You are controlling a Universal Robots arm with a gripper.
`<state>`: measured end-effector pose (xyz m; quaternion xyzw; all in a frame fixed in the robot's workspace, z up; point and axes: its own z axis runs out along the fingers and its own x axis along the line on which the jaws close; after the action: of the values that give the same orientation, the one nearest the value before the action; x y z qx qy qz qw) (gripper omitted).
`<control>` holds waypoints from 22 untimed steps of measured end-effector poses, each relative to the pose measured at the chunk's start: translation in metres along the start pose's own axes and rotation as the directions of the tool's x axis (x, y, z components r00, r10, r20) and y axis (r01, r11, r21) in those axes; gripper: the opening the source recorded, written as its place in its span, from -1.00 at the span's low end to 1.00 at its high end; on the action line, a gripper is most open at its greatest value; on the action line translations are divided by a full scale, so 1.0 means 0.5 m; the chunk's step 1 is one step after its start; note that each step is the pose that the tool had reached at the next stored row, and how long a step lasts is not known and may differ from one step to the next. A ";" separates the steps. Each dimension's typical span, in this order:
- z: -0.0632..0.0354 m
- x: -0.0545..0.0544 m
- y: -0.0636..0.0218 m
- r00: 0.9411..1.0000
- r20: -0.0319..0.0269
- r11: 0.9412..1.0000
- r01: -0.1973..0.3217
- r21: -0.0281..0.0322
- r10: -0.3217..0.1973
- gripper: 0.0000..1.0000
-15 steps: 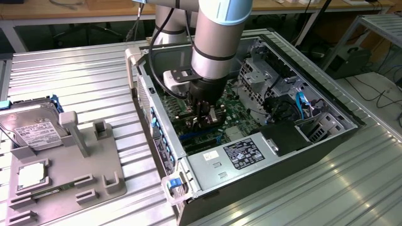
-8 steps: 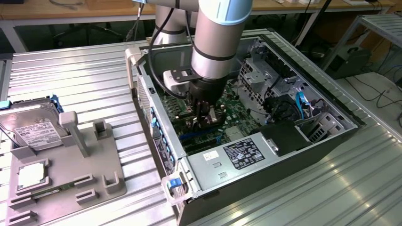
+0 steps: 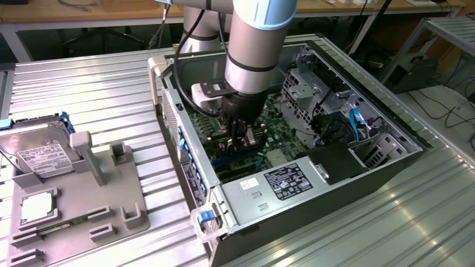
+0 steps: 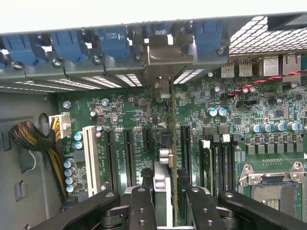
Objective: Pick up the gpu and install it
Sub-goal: 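Insert the gpu into the slot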
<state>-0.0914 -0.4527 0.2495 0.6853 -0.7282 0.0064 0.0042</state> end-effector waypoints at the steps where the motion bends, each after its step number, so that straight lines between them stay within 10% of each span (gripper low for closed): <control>1: 0.000 0.000 0.000 1.000 0.000 1.000 0.000 0.000 0.000 -0.40; 22: 0.003 -0.002 0.005 1.000 -0.001 1.000 0.009 0.000 -0.009 -0.40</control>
<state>-0.0938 -0.4518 0.2480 0.6887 -0.7250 0.0069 0.0046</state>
